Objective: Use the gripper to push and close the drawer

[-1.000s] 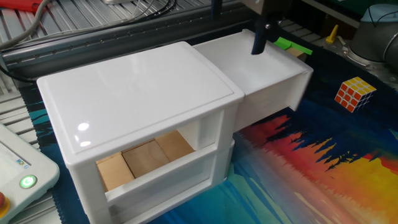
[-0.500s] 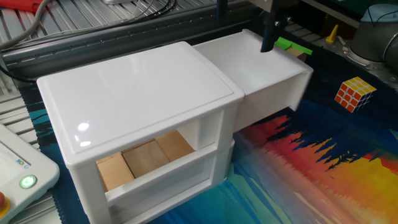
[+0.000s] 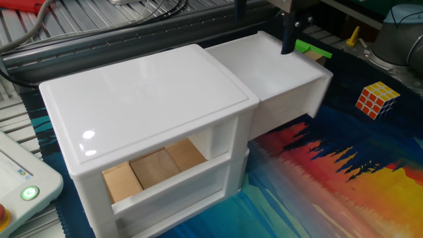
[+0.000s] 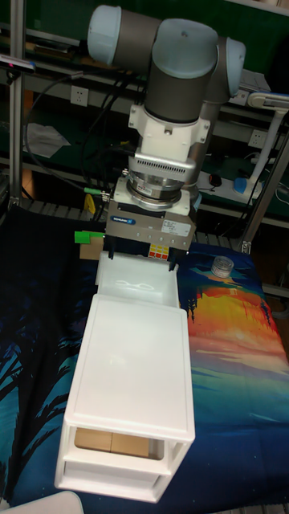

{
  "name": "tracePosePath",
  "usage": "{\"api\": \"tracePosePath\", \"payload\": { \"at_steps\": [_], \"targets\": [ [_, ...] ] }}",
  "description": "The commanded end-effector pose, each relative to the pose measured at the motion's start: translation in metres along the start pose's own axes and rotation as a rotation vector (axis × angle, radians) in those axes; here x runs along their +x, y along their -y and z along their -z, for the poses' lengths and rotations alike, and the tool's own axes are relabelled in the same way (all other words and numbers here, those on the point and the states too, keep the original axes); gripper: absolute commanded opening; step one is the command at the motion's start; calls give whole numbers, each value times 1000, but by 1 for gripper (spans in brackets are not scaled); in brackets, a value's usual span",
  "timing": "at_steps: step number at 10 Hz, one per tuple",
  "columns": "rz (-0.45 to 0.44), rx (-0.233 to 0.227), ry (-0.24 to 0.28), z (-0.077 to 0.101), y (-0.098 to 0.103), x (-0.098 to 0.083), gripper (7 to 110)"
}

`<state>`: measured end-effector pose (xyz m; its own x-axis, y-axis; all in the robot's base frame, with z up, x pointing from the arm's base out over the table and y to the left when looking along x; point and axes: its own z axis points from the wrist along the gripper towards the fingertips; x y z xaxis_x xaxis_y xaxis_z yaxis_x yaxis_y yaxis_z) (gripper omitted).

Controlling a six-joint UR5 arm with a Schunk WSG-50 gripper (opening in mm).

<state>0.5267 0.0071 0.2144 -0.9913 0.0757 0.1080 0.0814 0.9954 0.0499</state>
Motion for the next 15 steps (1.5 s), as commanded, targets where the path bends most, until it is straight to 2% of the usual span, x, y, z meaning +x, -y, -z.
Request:
{"api": "tracePosePath", "payload": {
  "at_steps": [1, 3, 5, 8, 12, 15],
  "targets": [
    [-9, -89, -7, -1, -21, -1, 109],
    [13, -135, -5, -2, -33, -3, 109],
    [0, -122, -19, -5, -29, -1, 109],
    [-10, -137, -2, -5, -33, -6, 109],
    [-8, -102, -3, -6, -24, -5, 109],
    [-48, -44, -12, -7, -10, -3, 109]
  ]
}}
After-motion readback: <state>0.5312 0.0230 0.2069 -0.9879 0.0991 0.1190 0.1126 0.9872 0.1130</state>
